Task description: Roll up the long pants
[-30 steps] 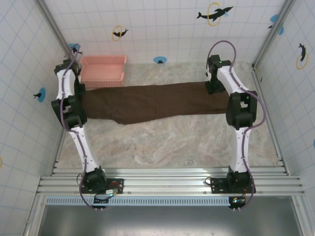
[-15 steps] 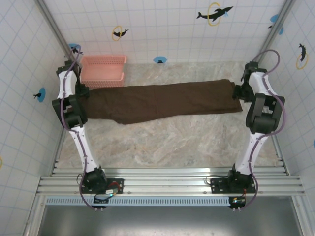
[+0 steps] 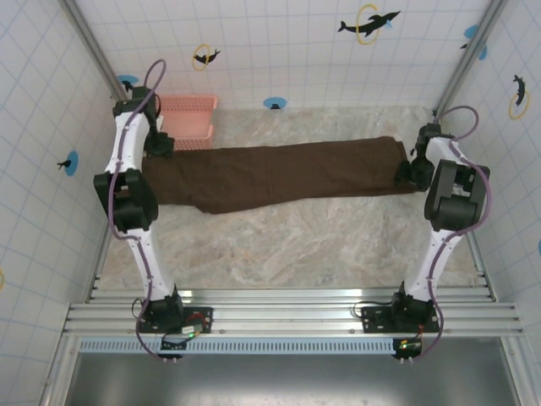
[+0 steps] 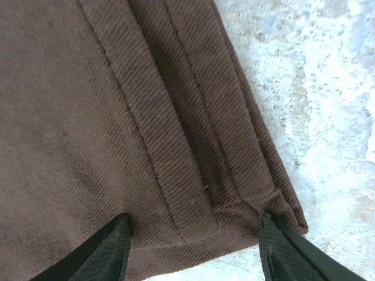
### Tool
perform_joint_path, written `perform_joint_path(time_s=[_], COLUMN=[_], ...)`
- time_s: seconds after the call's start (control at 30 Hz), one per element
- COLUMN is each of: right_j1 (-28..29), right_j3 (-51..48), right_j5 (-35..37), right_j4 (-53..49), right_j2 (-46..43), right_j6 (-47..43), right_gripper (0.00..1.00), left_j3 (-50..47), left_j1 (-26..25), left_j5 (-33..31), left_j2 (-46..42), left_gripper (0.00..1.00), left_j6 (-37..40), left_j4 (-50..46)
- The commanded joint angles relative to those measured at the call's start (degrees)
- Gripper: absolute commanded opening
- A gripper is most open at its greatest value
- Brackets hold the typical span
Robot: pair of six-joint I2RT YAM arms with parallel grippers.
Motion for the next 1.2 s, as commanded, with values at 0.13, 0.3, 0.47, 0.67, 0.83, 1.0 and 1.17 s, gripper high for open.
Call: perform_joint_path(time_s=[0.13,0.3,0.47,0.67,0.83,1.0,1.17], right_j1=[-1.5,-3.9,-6.0,-6.1,-5.6,-5.4,-4.4], right_j3=[-5.2,-7.7,-8.5,-8.3,-9.0,-9.1,-7.5], right_j5=[0.1,-0.8,-4.3,-10.1,-13.0,-16.3,-17.4], right_j4=[3.3,5.5,7.6,11.6,13.7,15.3,15.9], right_j2=[-5.6,-7.9,-5.7,-1.6,-1.3,-0.6,2.1], right_j6=[-1.5,-0.8,0.1,3.2,3.5,4.6,5.8], right_gripper=[0.62,0.63,0.63,0.63,0.63,0.63,0.59], left_j3=[-13.1,-11.6,-5.7,-2.0,-0.7,-0.8,1.8], left_j1=[-11.7,-18.2,-21.1,-22.2,-23.1,-23.6,-24.3], left_j5=[12.9,13.8,13.6,15.3,15.8,16.1,16.9], left_j2=[-6.8,-1.5,5.4,10.1,11.4,14.4,17.7], left_gripper=[0.98,0.98,0.97,0.97,0.98,0.97,0.98], left_j6=[-10.0,-13.0,-14.2,-16.3,-17.2,-18.5,-19.7], left_j4=[5.4,6.4,5.2,4.6,4.1,4.5,4.1])
